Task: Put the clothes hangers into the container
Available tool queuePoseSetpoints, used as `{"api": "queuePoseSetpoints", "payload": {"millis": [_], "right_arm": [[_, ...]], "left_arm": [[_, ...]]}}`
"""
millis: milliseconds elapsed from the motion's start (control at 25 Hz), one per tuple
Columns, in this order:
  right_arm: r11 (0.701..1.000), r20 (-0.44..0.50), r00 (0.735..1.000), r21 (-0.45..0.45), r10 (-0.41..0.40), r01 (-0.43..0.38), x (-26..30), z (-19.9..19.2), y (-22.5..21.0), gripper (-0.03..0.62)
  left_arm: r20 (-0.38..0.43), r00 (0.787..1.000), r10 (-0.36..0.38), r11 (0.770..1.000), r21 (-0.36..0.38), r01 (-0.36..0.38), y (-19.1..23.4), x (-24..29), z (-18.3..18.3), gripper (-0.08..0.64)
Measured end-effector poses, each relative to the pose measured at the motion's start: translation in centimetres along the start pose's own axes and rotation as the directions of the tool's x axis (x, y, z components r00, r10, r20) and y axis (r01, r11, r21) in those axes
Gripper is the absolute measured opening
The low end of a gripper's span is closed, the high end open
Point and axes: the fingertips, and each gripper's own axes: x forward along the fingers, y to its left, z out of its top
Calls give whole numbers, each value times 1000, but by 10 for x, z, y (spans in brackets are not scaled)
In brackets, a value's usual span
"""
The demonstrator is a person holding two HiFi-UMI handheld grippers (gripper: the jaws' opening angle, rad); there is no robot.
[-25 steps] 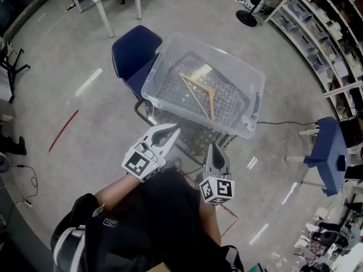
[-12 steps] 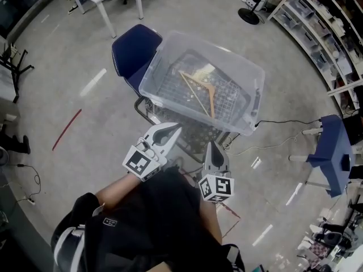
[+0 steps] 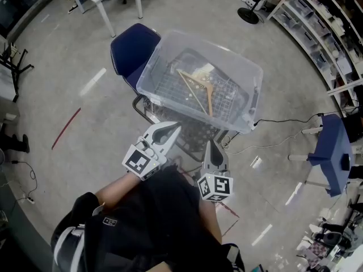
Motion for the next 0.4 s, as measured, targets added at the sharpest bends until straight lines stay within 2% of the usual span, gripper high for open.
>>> {"api": "queuePoseSetpoints", "payload": {"millis": [400], "right_arm": [[1000, 2, 1000, 3, 13, -13, -6, 1, -5, 14]], "left_arm": [[2, 1000, -1, 1000, 2, 1, -11, 8, -1, 19]]}}
